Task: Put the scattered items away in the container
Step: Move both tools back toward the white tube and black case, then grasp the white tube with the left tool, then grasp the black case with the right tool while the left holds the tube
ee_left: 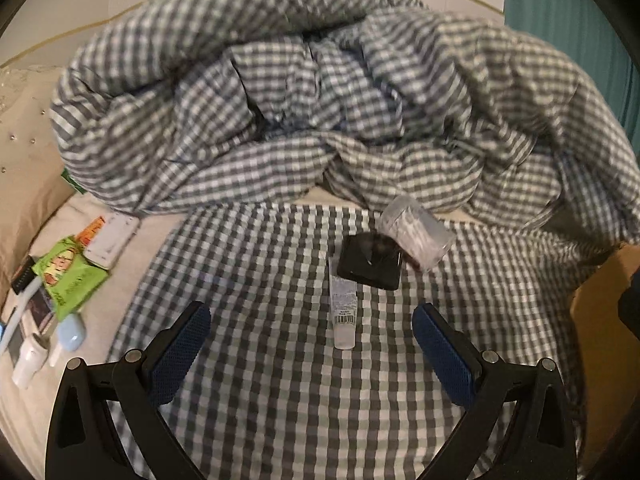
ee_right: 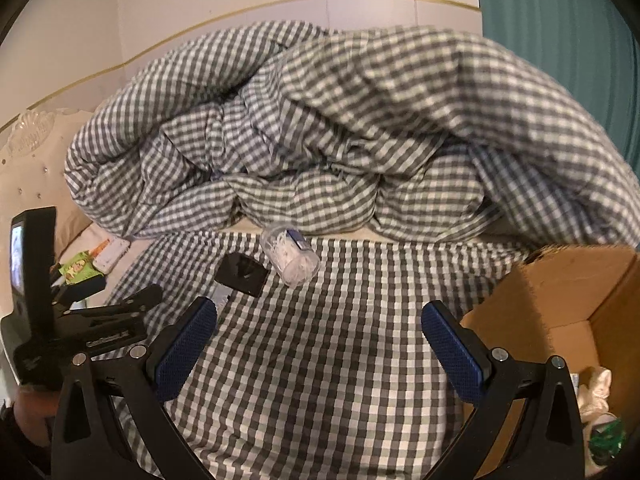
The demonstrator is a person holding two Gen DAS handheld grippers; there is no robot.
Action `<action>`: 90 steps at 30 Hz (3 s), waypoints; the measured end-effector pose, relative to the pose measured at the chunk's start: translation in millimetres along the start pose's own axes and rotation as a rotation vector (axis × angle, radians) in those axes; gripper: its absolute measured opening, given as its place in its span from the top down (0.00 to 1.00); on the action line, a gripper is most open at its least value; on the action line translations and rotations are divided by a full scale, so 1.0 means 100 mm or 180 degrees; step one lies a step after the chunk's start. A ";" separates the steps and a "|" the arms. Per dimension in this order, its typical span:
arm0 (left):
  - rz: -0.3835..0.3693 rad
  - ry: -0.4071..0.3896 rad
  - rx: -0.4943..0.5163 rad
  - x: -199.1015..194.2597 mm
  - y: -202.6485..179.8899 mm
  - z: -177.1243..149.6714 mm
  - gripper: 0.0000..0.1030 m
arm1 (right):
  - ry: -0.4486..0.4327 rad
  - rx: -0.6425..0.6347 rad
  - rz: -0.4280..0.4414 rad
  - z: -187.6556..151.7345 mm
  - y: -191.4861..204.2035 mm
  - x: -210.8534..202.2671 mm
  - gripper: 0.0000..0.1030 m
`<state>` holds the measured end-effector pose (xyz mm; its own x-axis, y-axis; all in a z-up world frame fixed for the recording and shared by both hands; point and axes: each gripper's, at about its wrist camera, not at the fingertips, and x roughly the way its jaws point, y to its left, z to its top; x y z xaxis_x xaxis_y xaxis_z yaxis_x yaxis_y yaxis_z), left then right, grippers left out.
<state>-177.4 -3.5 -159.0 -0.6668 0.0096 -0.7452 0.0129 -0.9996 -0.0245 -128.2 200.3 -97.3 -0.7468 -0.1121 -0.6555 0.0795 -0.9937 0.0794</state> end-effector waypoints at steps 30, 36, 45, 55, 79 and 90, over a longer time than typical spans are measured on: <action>-0.0106 0.0512 0.0055 1.33 -0.06 -0.24 0.21 | 0.0282 0.0041 0.0071 -0.21 0.02 0.91 0.00; -0.0156 0.0453 0.0046 1.29 -0.02 -0.23 0.74 | 0.0335 0.0001 0.0098 -0.23 0.15 1.06 0.00; -0.0235 0.0368 -0.0117 1.15 0.22 -0.19 0.75 | 0.0356 -0.0117 0.0176 -0.19 0.44 1.25 0.00; -0.0153 0.0191 -0.0240 0.81 0.61 -0.10 0.75 | 0.0425 -0.0150 0.0360 -0.09 0.88 1.65 0.00; 0.0089 0.0078 -0.0342 0.76 1.12 -0.09 0.75 | 0.0683 -0.0250 -0.0079 -0.08 1.26 2.63 0.22; 0.0046 -0.0027 -0.0280 0.47 0.93 0.03 0.75 | 0.0540 -0.0233 0.0160 -0.03 1.15 2.15 0.23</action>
<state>-209.9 -95.7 -194.2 -0.6723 -0.0052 -0.7403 0.0876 -0.9935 -0.0726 -277.7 61.8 -231.1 -0.6192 -0.1550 -0.7698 0.1662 -0.9840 0.0644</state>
